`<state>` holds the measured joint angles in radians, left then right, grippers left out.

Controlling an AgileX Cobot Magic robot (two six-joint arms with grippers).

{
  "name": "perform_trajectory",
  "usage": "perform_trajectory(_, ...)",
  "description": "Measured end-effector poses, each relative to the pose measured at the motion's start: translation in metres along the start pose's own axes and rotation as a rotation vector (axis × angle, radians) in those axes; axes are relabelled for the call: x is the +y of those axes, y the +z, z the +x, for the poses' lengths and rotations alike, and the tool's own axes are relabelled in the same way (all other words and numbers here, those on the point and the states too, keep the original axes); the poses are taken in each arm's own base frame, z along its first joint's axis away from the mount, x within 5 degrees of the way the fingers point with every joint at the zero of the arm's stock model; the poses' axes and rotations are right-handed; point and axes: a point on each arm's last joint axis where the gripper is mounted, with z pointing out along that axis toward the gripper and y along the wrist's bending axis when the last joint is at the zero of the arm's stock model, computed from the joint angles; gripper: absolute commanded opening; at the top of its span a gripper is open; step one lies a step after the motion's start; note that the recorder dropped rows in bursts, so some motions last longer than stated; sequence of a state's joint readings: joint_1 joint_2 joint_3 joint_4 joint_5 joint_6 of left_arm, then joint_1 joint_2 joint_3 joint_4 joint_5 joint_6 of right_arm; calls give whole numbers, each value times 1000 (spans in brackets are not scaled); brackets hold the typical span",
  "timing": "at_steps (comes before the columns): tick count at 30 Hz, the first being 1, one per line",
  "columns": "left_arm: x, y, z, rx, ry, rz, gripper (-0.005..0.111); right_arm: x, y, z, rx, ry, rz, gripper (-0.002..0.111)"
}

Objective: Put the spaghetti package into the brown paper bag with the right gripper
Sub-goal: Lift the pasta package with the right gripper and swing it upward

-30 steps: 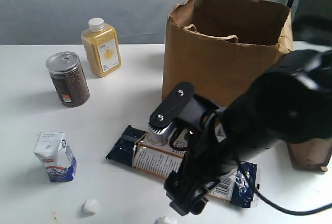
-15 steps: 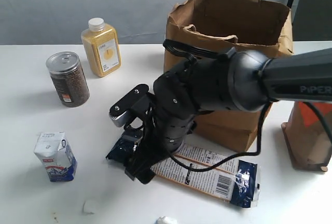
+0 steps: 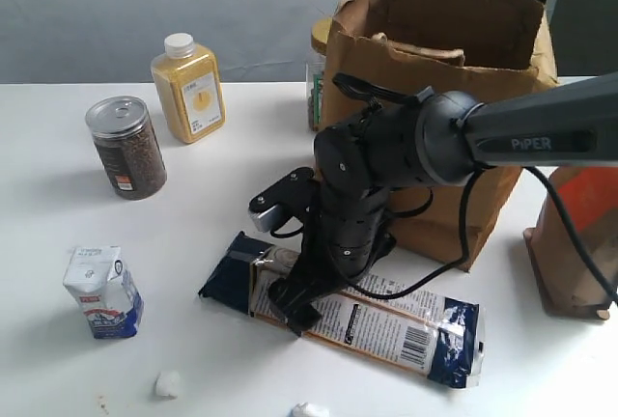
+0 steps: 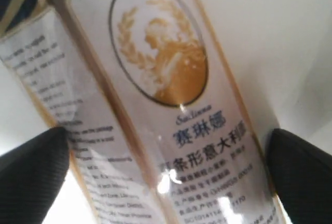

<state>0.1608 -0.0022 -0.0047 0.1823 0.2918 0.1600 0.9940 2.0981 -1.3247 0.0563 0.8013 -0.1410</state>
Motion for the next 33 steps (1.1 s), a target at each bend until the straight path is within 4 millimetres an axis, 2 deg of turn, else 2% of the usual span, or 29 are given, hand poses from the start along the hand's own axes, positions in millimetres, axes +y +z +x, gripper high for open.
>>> perform_trajectory(2, 0, 0, 0, 0, 0, 0, 0, 1, 2, 1, 22, -42, -12, 68)
perform_trajectory(4, 0, 0, 0, 0, 0, 0, 0, 0, 3, 1, 35, -54, -24, 38)
perform_trajectory(6, 0, 0, 0, 0, 0, 0, 0, 0, 3, 2, 47, -48, -35, 2)
perform_trajectory(12, 0, 0, 0, 0, 0, 0, 0, 2, -2, 1, 42, -46, -53, 0)
perform_trajectory(17, 0, 0, 0, 0, 0, 0, 0, 30, -23, 4, -11, -91, -76, 0)
perform_trajectory(19, 0, 0, 0, 0, 0, 0, 0, 51, -45, 3, -79, -125, -92, 0)
perform_trajectory(23, 0, 0, 0, 0, 0, 0, 0, 76, -109, 4, -316, -159, -102, 0)
perform_trajectory(28, 0, 0, 0, 0, 0, 0, 0, 78, -181, 12, -619, -125, -102, 0)
perform_trajectory(33, 0, 0, 0, 0, 0, 0, 0, 75, -257, 33, -952, -116, -82, 0)
